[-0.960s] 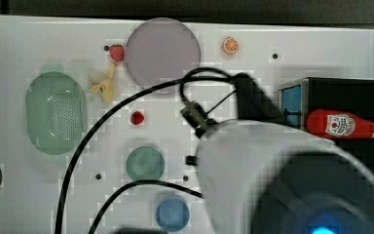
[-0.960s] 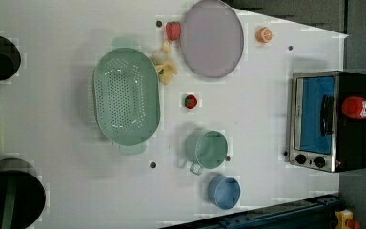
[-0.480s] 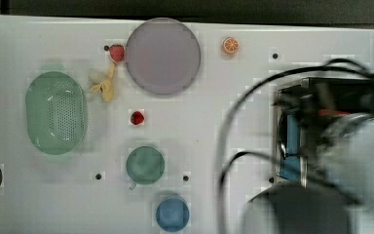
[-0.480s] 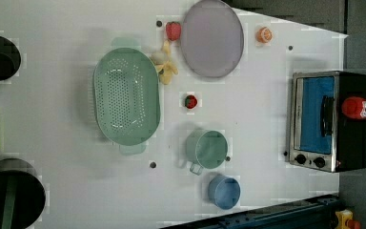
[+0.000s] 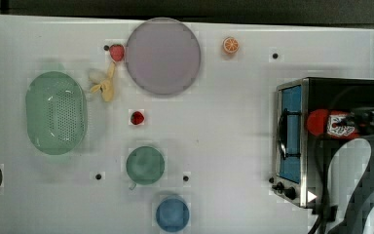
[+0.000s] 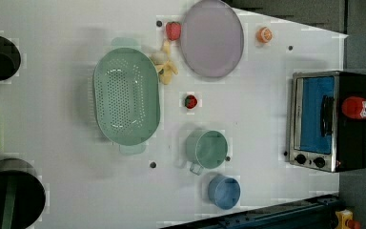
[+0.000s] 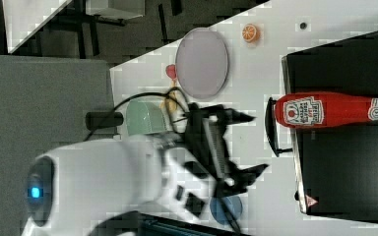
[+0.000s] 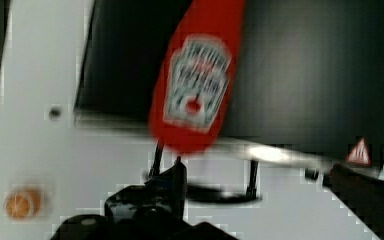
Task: Pick Ketchup from oven and place it on table.
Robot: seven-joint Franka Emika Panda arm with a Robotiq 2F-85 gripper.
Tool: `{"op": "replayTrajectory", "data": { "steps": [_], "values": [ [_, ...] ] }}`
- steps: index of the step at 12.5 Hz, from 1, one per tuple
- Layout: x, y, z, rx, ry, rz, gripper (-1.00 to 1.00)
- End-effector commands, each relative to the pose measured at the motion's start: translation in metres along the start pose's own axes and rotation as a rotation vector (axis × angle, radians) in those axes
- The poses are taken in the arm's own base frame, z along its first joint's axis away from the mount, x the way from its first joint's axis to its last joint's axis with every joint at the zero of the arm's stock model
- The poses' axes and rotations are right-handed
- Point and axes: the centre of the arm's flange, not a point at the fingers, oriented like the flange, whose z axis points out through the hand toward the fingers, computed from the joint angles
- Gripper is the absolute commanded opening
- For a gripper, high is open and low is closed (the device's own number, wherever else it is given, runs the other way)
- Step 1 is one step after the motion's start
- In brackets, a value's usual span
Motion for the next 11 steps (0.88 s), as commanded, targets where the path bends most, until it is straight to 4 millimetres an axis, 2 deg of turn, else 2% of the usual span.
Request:
{"op": "replayTrajectory", "data": {
  "steps": [1,4,7,11],
  "values": [
    [0.010,-0.026,-0.010,0.040,0.042,0.019,1.00],
    [0.032,-0.038,0.027,0.034,-0.010,0.097,1.00],
    [0.047,-0.042,0.071,0.017,-0.043,0.151,1.00],
    [0.057,-0.042,0.108,-0.013,-0.030,0.171,1.00]
  ]
}}
